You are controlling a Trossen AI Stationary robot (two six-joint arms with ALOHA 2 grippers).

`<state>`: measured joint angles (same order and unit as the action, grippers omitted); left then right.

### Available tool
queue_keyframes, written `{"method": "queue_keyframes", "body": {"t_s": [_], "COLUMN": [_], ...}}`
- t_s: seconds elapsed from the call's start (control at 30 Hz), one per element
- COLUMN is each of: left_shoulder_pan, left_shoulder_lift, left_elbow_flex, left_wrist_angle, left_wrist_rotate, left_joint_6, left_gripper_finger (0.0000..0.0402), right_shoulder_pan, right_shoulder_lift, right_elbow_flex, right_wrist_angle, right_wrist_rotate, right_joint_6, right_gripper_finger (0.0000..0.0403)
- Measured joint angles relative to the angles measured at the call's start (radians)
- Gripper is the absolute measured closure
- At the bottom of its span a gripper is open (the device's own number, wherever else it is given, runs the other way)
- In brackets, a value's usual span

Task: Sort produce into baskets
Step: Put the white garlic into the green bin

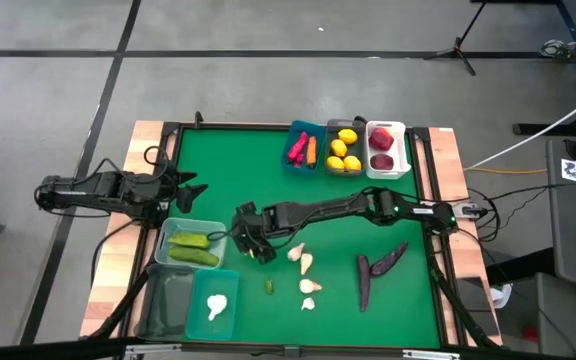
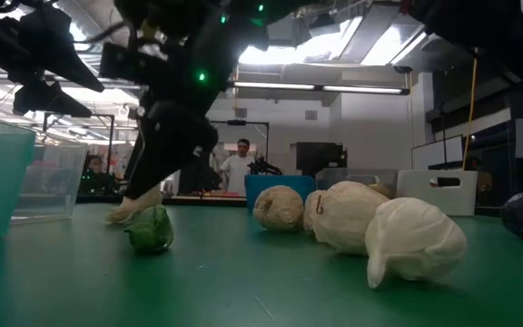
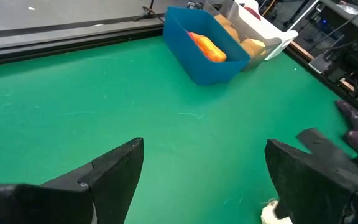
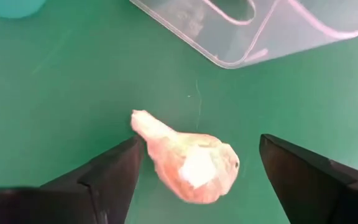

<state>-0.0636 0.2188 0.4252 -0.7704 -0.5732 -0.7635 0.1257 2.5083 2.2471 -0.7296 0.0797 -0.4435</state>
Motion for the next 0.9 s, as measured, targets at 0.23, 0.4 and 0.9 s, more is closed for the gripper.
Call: {"method": "queue_keyframes", "body": {"t_s": [0.23,0.4,0.9], "left_shoulder_pan": [0.0,0.0,0.0], "left_shoulder_lift": [0.0,0.0,0.0], "left_elbow_flex": [0.0,0.0,0.0], "left_wrist_angle": [0.0,0.0,0.0], "left_wrist_rotate": [0.0,0.0,0.0], "left_joint_6": [0.0,0.0,0.0], "left_gripper_finger": [0.0073,0.0073,0.0073], "right_shoulder_pan": [-0.023,-0.028,-0.028], "right_shoulder_lift": [0.026,0.037,0.047], "right_elbow_flex": [0.0,0.0,0.0], "right_wrist_angle": [0.045,0.032,-0.044], "right_wrist_rotate": [-0.039,-0.07,-0.079], "right_joint_6": [-0.006,0.026,0.176], "right_gripper_finger": [0.0084,0.0084,0.0084]}}
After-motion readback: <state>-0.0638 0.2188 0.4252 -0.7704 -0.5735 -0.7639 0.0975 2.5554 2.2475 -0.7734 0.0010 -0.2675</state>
